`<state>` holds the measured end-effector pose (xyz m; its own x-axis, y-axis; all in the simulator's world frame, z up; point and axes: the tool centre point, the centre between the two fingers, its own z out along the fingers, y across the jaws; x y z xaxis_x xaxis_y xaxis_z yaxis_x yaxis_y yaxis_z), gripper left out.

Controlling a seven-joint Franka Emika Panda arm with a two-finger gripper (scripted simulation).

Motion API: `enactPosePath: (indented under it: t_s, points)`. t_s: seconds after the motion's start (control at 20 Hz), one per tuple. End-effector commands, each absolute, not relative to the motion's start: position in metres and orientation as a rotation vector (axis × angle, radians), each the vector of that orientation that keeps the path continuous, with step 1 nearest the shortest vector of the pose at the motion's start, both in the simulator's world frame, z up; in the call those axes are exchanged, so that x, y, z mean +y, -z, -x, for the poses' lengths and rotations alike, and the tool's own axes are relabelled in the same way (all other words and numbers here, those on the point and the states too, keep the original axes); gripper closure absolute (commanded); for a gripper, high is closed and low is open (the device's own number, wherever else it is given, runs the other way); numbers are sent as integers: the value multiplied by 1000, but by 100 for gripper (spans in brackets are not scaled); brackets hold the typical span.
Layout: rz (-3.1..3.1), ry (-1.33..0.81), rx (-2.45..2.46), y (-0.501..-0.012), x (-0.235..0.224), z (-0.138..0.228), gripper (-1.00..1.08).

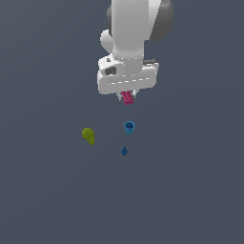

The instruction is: Pick up a designated object from a clutter of objects.

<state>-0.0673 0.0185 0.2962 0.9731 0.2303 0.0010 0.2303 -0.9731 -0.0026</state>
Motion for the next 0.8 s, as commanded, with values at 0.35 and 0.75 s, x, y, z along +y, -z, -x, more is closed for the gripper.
enactPosePath:
  t_s: [0.35,0.75]
  points:
    - [3118,0,-363,-372,-17,82,108]
    - [3120,0,-363,-404,-32,86,108]
